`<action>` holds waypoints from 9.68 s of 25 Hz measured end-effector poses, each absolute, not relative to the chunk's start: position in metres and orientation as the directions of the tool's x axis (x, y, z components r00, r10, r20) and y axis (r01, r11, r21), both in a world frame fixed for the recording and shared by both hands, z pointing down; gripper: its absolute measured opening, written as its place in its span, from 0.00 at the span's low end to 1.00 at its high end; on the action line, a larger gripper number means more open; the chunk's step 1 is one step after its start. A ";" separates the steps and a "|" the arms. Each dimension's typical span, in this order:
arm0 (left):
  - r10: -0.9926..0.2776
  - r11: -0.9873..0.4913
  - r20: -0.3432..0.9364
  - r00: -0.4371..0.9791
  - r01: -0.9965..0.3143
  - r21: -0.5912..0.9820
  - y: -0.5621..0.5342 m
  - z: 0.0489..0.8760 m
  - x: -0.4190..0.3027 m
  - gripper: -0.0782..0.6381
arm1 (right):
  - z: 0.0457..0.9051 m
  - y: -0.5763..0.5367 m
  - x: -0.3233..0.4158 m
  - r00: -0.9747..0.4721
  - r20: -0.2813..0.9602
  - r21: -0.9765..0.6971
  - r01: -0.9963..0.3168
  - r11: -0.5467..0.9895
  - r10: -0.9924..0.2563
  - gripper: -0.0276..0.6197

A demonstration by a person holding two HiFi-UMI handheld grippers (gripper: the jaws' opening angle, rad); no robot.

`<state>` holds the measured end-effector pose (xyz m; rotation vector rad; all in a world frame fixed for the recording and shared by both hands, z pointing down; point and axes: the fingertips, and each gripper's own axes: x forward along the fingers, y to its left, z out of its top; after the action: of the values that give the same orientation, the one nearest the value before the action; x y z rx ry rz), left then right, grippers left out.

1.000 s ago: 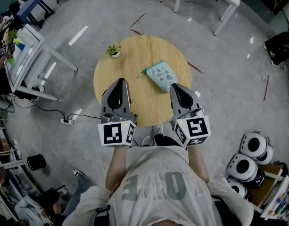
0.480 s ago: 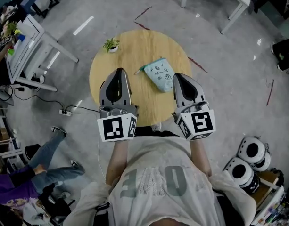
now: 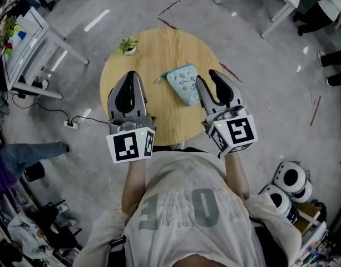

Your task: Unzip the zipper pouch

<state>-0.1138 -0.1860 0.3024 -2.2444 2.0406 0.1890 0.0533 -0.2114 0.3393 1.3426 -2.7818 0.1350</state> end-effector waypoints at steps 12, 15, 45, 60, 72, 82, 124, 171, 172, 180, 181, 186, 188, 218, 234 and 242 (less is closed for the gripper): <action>-0.985 -0.118 -0.130 0.116 -0.993 0.005 -0.207 0.315 -0.107 0.15 | 0.400 -0.282 0.064 -0.642 0.249 -0.210 -0.767 0.607 -0.725 0.60; -0.986 -0.127 -0.112 0.126 -0.992 -0.003 -0.215 0.322 -0.105 0.15 | 0.425 -0.304 0.071 -0.646 0.299 -0.267 -0.763 0.589 -0.702 0.60; -0.988 -0.086 0.128 0.090 -0.996 0.035 -0.277 0.417 -0.126 0.15 | 0.650 -0.373 0.061 -0.503 0.761 -0.306 -0.835 0.458 -0.409 0.36; -0.990 -0.090 0.108 0.094 -0.995 0.039 -0.275 0.411 -0.122 0.15 | 0.624 -0.366 0.053 -0.555 0.710 -0.347 -0.811 0.470 -0.434 0.11; -0.997 -0.076 -0.006 0.076 -0.997 0.010 -0.248 0.363 -0.122 0.15 | 0.518 -0.375 0.066 -0.499 0.552 -0.088 -0.832 0.548 -0.668 0.09; -0.993 -0.037 -0.115 0.038 -0.999 -0.006 -0.219 0.322 -0.143 0.15 | 0.390 -0.340 0.064 -0.509 0.246 0.079 -0.838 0.540 -0.825 0.09; -0.755 -0.327 0.169 0.634 -0.140 -0.935 -0.156 0.239 -0.032 0.44 | 0.253 -0.158 0.014 -0.765 -0.114 0.312 -0.633 0.708 -0.634 0.09; -0.622 -0.272 0.334 0.708 0.205 -0.940 -0.114 0.291 -0.007 0.15 | 0.296 -0.123 -0.001 -0.986 0.156 -0.031 -0.061 0.998 -0.055 0.18; -0.623 -0.279 0.335 0.707 0.200 -0.939 -0.114 0.292 -0.007 0.15 | 0.296 -0.122 -0.001 -0.988 0.145 -0.052 -0.054 0.997 -0.046 0.16; -0.629 -0.306 0.347 0.696 0.189 -0.933 -0.117 0.295 -0.010 0.15 | 0.295 -0.128 -0.002 -0.983 0.090 -0.032 -0.161 0.986 -0.158 0.11; -0.628 -0.306 0.353 0.693 0.197 -0.931 -0.117 0.297 -0.011 0.15 | 0.296 -0.128 -0.002 -0.982 0.093 -0.023 -0.169 0.985 -0.166 0.10; -0.637 -0.333 0.417 0.649 0.256 -0.908 -0.117 0.320 -0.020 0.15 | 0.284 -0.146 0.024 -0.966 -0.004 -0.097 -0.256 0.962 -0.257 0.10; -0.640 -0.358 0.423 0.642 0.237 -0.903 -0.119 0.324 -0.019 0.14 | 0.275 -0.156 0.045 -0.954 -0.044 -0.126 -0.290 0.949 -0.298 0.10; -0.793 -0.466 0.021 0.609 -0.585 -0.663 -0.155 0.285 -0.068 0.23 | 0.282 -0.191 0.078 -0.845 0.045 0.000 -0.533 0.846 -0.533 0.10; -0.970 -0.075 -0.223 0.099 -0.991 -0.112 -0.152 0.290 -0.172 0.15 | 0.390 -0.201 -0.016 -0.876 0.264 -0.163 -0.453 0.876 -0.404 0.10; -0.986 0.000 -0.164 0.013 -0.997 -0.076 -0.143 0.316 -0.196 0.15 | 0.441 -0.195 -0.053 -0.920 0.251 -0.436 -0.385 0.814 -0.300 0.10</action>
<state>-0.1961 -0.1428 0.3161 -2.1066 2.0926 0.0943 -0.0530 -0.1951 0.4413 0.5382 -2.8276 0.7332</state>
